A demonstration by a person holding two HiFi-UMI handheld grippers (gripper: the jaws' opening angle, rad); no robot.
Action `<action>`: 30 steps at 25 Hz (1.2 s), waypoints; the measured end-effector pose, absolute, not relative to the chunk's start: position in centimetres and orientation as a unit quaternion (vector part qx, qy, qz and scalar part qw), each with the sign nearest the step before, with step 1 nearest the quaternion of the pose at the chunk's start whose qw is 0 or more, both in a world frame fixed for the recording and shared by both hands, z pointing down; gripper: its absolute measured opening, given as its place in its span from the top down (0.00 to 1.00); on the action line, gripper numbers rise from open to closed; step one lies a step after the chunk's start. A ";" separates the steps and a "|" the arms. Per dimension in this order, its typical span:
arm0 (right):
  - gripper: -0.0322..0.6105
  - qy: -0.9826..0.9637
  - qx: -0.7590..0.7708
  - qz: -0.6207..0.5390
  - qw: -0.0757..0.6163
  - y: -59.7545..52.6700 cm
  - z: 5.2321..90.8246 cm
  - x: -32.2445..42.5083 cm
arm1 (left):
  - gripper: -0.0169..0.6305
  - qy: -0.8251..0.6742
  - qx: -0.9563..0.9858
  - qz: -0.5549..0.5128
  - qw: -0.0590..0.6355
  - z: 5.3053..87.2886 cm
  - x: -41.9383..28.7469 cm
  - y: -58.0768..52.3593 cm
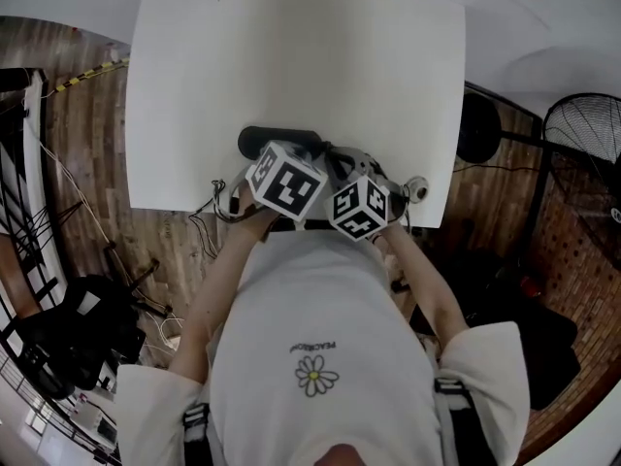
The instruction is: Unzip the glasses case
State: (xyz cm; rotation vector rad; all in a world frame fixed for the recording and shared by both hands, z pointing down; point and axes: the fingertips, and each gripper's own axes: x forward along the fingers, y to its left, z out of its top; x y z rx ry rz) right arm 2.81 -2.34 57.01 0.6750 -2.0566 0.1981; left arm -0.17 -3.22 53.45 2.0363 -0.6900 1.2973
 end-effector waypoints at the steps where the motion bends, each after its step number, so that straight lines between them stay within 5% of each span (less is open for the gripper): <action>1: 0.94 -0.838 0.267 0.071 0.470 -2.4 57.1 2.8 | 0.95 -0.261 0.771 0.492 0.310 53.5 -0.2 -3.2; 22: 0.94 -0.835 0.030 -0.170 0.522 -6.9 56.5 0.6 | 0.95 -0.242 0.773 0.490 0.322 53.4 0.2 -3.0; 30: 0.94 -0.847 0.039 -0.143 0.511 -7.6 56.6 0.5 | 0.95 -0.244 0.787 0.474 0.310 53.3 0.3 -3.2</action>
